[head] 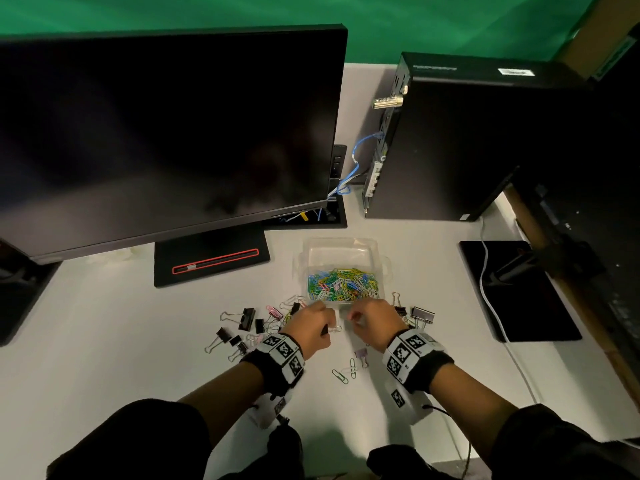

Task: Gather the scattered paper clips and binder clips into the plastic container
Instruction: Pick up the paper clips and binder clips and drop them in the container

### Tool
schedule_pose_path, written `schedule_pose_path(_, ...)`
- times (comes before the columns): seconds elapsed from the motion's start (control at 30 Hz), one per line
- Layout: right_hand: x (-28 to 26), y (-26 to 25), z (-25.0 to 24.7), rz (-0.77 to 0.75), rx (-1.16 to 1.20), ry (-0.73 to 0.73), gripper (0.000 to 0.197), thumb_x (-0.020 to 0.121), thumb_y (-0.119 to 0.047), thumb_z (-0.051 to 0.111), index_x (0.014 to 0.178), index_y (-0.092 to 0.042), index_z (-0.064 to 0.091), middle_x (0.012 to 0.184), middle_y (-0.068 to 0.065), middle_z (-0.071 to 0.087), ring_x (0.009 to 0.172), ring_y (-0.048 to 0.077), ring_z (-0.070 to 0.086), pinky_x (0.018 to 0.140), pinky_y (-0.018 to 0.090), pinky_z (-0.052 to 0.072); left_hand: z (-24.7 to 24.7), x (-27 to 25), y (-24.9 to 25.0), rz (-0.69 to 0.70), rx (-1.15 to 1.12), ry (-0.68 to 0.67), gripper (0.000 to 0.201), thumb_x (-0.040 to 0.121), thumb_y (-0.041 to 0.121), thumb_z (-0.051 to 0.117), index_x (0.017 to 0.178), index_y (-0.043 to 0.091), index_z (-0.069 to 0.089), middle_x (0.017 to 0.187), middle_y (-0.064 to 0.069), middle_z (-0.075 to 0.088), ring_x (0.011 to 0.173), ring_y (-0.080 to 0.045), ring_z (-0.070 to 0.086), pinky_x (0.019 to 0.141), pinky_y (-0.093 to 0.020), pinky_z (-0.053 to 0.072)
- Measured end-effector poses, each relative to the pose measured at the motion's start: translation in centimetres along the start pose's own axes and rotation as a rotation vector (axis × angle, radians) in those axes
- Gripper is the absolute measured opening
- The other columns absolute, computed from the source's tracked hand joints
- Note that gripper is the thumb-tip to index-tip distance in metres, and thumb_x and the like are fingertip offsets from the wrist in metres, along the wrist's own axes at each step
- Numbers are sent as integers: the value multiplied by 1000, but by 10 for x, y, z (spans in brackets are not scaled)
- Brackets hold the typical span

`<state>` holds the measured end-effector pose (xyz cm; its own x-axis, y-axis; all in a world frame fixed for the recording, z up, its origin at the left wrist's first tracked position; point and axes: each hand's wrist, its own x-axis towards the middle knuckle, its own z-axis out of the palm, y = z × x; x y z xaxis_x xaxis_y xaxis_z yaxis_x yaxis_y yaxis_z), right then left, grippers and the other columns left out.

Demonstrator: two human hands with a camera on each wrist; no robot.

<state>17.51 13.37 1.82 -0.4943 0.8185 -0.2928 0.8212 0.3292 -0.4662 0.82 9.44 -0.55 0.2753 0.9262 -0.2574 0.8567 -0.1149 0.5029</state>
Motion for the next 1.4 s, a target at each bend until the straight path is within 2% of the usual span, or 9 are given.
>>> schedule_pose_path(0.13, -2, -2, 13, -27, -27, -109, 39, 81, -6, 51, 119, -15, 60, 126, 7, 55, 114, 25, 53, 96, 30, 42, -9, -16, -22, -68, -86, 90, 29, 78, 12, 61, 107, 10, 61, 110, -7, 52, 96, -24, 59, 86, -27, 47)
schedule_pose_path(0.27, -2, -9, 21, -91, -63, -134, 47, 85, -10, 51, 131, -16, 48, 134, 6, 46, 125, 22, 43, 101, 26, 34, -26, -27, -44, -178, -50, 164, 22, 80, 14, 61, 101, 10, 63, 106, -5, 49, 86, -24, 59, 77, -25, 47)
schedule_pose_path(0.37, 3, -16, 28, -152, -94, -118, 49, 88, -10, 47, 136, -16, 41, 142, 3, 39, 132, 20, 35, 106, 24, 30, -37, -27, -58, -283, -32, 201, 24, 82, 14, 60, 106, 10, 62, 112, -8, 49, 90, -25, 59, 80, -26, 47)
schedule_pose_path(0.57, 15, -33, 46, -229, -110, -72, 47, 90, -7, 45, 136, -13, 40, 145, 7, 38, 136, 24, 31, 109, 37, 35, -42, -24, -70, -358, -5, 195, 31, 87, 13, 54, 118, 12, 56, 120, -10, 49, 108, -25, 52, 92, -28, 44)
schedule_pose_path(0.7, 16, -34, 54, -273, -162, -73, 49, 85, 0, 45, 133, -6, 43, 144, 13, 39, 133, 31, 33, 108, 42, 36, -36, -23, -59, -246, 42, 219, 38, 87, 7, 50, 123, 16, 55, 124, -9, 48, 116, -26, 45, 98, -34, 42)
schedule_pose_path(0.87, 6, -23, 54, -295, -182, -92, 48, 81, 2, 43, 128, -6, 49, 142, 10, 41, 125, 31, 39, 105, 40, 36, -23, -26, -49, -94, 206, 88, 43, 90, 10, 45, 130, 23, 52, 125, -7, 49, 114, -28, 45, 93, -36, 41)
schedule_pose_path(1.07, -10, -4, 47, -189, -103, -55, 49, 82, 2, 41, 129, -9, 49, 137, 5, 43, 122, 25, 41, 103, 27, 36, -16, -33, -51, -108, 171, 135, 39, 89, 25, 48, 127, 17, 53, 122, -6, 47, 113, -25, 45, 92, -35, 40)
schedule_pose_path(1.23, -12, 4, 36, -43, 119, 36, 48, 78, 4, 46, 120, -15, 59, 118, 4, 56, 106, 21, 55, 86, 18, 38, -10, -32, -40, 5, 107, 97, 40, 87, 32, 57, 122, 14, 57, 115, -8, 53, 110, -25, 47, 96, -29, 37)
schedule_pose_path(1.4, -9, 4, 38, -74, 9, -49, 51, 82, -1, 45, 131, -16, 49, 130, 7, 46, 120, 24, 43, 101, 27, 36, -6, -28, -30, 52, 109, 47, 37, 87, 30, 56, 122, 17, 58, 116, -10, 53, 111, -27, 46, 96, -33, 39)
